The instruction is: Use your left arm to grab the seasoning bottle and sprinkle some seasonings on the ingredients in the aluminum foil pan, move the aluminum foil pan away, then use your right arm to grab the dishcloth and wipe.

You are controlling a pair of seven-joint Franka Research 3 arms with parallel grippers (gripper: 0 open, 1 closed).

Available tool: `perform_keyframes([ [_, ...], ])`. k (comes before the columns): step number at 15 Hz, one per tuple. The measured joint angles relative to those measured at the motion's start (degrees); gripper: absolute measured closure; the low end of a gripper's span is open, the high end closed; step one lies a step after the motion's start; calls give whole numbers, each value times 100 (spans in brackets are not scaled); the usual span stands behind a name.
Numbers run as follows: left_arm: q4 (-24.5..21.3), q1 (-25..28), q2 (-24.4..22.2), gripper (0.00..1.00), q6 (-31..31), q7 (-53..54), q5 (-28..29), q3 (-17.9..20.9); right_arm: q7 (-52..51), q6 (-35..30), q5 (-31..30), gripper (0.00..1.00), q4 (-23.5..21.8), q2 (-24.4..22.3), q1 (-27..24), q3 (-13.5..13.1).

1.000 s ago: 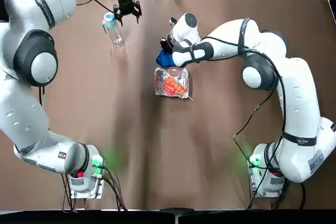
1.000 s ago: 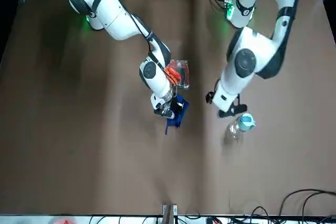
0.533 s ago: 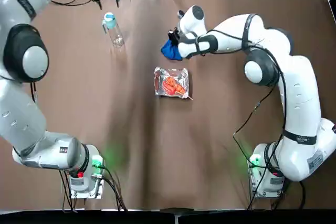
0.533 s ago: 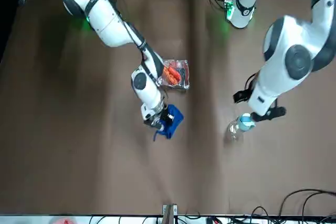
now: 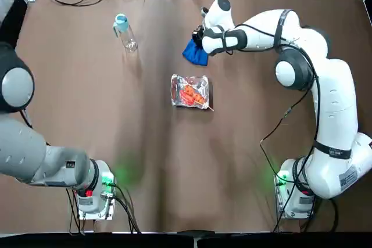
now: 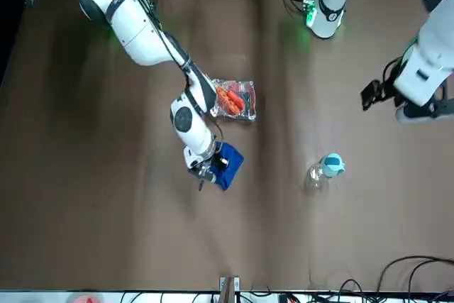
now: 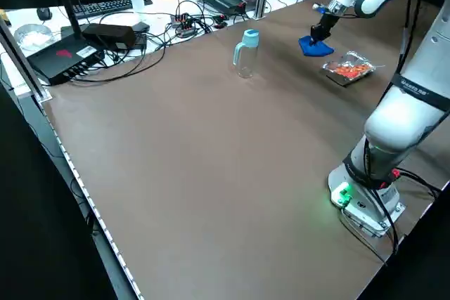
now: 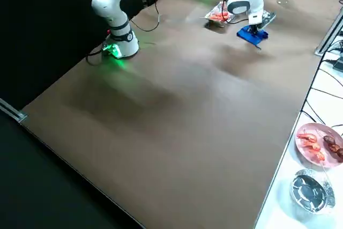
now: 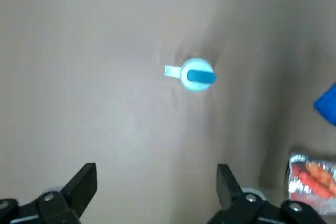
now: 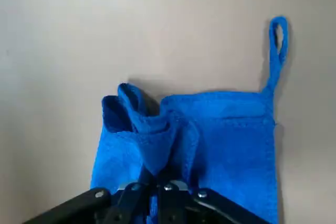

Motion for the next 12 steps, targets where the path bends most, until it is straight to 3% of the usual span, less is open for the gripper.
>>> perform_keyframes([
  [6, -81, -33, -88, 0, -463, 468, -12, -76, 249, 569, 0, 93, -9, 116, 472, -11],
  [10, -98, -36, -85, 0, -467, 470, -12, -74, 147, 547, -3, 93, 1, 105, 315, -65],
  [12, -98, -27, -85, 0, -467, 472, -11, -73, -126, 198, -2, 93, 27, 49, 102, -66],
])
